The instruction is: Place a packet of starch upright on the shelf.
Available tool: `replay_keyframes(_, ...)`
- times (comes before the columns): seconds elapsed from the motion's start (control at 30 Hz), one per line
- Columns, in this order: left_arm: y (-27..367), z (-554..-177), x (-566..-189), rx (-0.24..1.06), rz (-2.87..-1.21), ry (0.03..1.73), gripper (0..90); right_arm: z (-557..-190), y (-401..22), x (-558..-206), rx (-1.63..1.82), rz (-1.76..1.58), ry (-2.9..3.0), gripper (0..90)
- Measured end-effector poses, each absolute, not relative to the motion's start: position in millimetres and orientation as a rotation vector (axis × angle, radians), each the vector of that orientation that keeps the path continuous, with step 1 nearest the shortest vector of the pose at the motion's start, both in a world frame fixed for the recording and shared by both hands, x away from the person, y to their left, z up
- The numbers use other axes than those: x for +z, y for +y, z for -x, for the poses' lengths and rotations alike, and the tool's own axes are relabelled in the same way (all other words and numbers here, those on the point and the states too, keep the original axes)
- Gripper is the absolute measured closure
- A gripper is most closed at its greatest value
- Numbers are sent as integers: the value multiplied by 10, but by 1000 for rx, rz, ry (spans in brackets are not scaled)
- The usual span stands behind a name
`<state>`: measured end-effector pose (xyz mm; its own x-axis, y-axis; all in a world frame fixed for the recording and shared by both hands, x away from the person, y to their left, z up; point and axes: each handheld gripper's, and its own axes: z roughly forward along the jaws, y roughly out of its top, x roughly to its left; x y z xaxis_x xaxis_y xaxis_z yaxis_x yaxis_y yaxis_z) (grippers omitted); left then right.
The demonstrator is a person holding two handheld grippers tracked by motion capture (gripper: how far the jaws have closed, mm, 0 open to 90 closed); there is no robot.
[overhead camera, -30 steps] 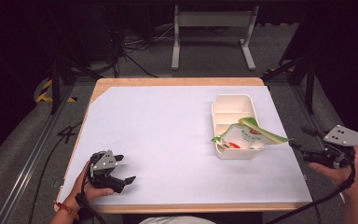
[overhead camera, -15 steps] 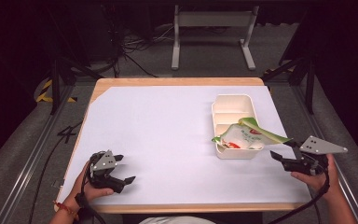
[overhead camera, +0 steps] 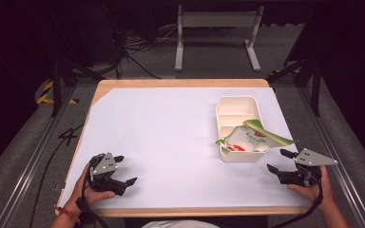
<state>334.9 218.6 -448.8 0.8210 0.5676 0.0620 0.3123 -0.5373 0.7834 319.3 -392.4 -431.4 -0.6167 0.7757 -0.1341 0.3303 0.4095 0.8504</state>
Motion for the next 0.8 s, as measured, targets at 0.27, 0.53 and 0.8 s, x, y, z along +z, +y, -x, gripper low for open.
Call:
replay_keyframes(0.27, 2226, -3315, -4445, 459, -2122, 653, 104, -3110, -3903, -4393, 1083, -953, 2061, 149)
replay_keyframes(0.53, 2238, -3317, -4444, 458, -2115, 653, 104, -3085, -3919, -4378, 1091, -954, 2039, 149)
replay_keyframes(0.8, 2234, -3317, -4445, 457, -2120, 654, 103, -3070, -3890, -4365, 1075, -928, 2044, 151)
